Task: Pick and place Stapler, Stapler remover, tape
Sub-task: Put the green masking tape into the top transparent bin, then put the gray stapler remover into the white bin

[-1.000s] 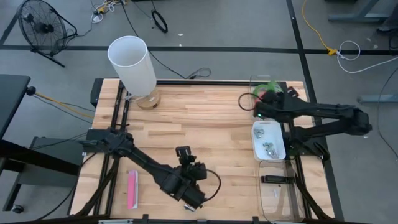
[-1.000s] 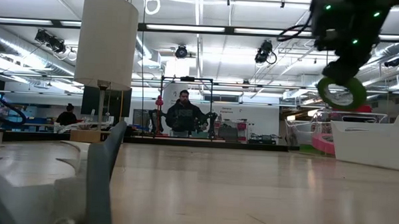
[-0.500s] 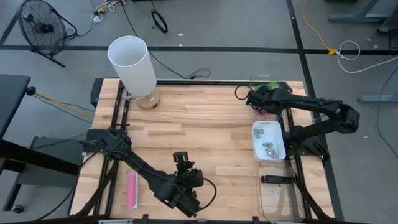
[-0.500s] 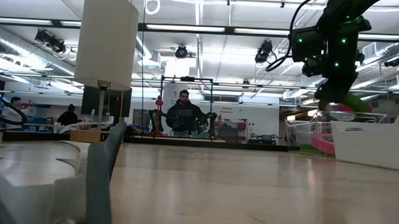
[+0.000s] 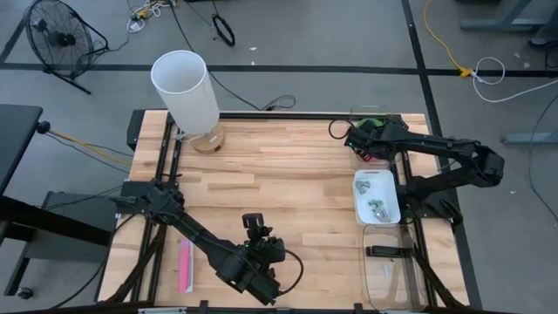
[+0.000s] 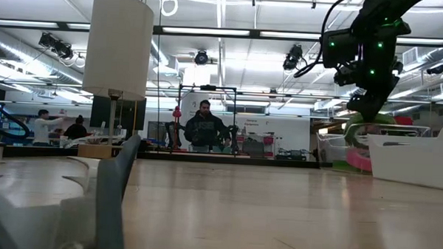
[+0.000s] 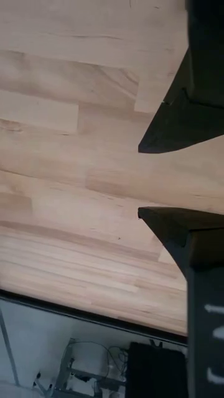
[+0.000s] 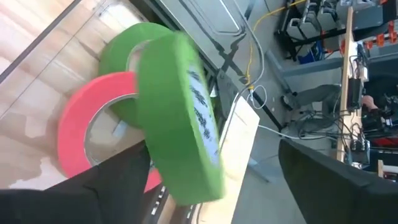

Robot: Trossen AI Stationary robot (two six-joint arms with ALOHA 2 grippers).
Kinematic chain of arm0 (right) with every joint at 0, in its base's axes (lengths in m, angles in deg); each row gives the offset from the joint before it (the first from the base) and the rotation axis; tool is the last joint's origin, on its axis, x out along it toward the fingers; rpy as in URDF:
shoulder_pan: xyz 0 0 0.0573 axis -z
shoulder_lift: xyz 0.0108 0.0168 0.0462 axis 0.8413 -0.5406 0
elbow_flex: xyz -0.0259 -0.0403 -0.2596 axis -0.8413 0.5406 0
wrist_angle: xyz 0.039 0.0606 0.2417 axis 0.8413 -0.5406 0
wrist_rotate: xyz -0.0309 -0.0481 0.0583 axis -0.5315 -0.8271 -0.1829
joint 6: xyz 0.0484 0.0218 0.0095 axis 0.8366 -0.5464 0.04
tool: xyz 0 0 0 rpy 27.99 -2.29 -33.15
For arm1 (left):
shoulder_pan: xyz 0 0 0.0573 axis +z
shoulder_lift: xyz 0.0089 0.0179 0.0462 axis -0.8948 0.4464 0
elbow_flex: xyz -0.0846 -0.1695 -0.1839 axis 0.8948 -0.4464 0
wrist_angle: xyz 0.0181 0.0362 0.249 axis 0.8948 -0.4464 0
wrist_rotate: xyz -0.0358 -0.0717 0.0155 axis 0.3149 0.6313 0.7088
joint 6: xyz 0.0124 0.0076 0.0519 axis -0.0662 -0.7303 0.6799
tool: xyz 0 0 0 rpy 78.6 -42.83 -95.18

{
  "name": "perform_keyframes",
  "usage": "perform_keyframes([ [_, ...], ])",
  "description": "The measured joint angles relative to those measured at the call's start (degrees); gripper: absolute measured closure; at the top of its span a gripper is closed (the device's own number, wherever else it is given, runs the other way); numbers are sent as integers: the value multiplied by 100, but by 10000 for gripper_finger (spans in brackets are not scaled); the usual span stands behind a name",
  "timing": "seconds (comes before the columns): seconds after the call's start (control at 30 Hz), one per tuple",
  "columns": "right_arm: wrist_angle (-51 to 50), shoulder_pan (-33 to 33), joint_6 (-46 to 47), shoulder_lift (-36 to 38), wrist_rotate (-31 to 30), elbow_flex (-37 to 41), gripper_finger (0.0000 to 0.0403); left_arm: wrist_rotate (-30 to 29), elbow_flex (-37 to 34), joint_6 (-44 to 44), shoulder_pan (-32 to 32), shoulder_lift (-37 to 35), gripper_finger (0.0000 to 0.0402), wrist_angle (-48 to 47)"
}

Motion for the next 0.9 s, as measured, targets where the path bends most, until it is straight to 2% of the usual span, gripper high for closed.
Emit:
perform_keyframes([
  [0.07, -40, -5, 0, 0, 84, 0, 50, 88, 0, 0, 0, 0, 248, 0],
  [0.27, -68, -114, -560, 3, 1168, 0, 49, 212, 0, 0, -2, 0, 248, 0],
  [0.33, -90, -157, -571, 51, 1038, -48, 48, 212, 0, 0, -2, 0, 248, 0],
  [0.43, -103, -207, -399, 272, 438, -195, 48, 212, 0, 0, -2, 0, 248, 0],
  [0.5, -122, -246, -382, 464, 550, -341, 48, 212, 0, 0, -2, 0, 248, 0],
  [0.67, -10, -435, -417, 1077, 2069, -638, 48, 231, 0, 0, -10, -2, 248, 0],
  [0.9, 657, -1099, -443, 1861, 5054, -645, 48, 534, 0, -2, -28, -2, 248, 0],
])
